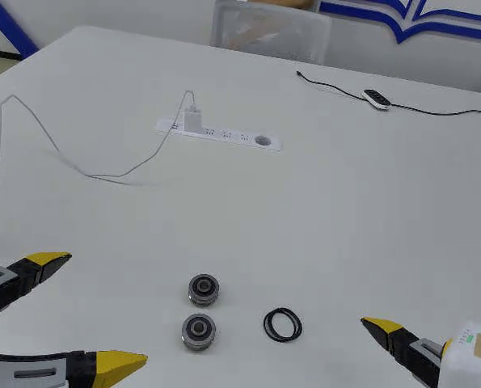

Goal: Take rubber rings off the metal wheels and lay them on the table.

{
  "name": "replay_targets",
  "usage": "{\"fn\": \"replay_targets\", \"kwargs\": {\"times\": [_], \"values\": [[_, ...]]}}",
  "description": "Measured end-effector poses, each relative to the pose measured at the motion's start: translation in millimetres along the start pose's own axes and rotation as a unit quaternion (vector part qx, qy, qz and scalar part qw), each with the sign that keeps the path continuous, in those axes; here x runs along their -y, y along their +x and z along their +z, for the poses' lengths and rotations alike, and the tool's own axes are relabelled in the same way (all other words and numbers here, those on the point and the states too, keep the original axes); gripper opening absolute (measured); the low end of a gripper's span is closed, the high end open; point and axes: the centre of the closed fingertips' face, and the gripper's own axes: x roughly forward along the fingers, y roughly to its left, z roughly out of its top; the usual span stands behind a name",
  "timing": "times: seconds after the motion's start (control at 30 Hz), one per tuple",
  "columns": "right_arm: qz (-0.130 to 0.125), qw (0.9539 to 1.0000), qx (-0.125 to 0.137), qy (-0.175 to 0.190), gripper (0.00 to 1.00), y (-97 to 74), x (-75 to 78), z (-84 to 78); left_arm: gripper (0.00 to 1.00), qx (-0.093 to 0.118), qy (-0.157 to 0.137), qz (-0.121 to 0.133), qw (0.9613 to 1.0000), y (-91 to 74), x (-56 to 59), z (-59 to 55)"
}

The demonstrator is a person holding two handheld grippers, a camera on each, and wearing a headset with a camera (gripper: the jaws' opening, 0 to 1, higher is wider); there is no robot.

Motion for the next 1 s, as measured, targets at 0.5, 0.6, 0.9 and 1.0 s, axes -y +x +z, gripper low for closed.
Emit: {"fn": "replay_targets", "kwargs": {"times": [0.5, 0.6, 0.9, 1.0], "values": [[0.003, 1.0000, 0.000, -0.001, 0.86, 2.2, -3.7, 0.4, 1.00, -0.023, 0.001, 0.009, 0.9997, -10.5, -0.4, -15.0], [0.004, 1.0000, -0.003, 0.001, 0.86, 3.5, -4.7, -0.5, 1.00, -0.029, 0.005, 0.007, 0.9995, -11.2, 0.9, -16.6], [0.002, 1.0000, -0.005, 0.006, 0.85, 5.3, -4.1, -1.6, 1.00, -0.031, 0.005, 0.007, 0.9995, -13.0, -2.2, -17.9], [0.002, 0.9999, -0.004, 0.012, 0.85, 5.2, -2.4, -1.8, 1.00, -0.035, 0.007, 0.008, 0.9993, -12.3, -2.2, -19.0]]}}
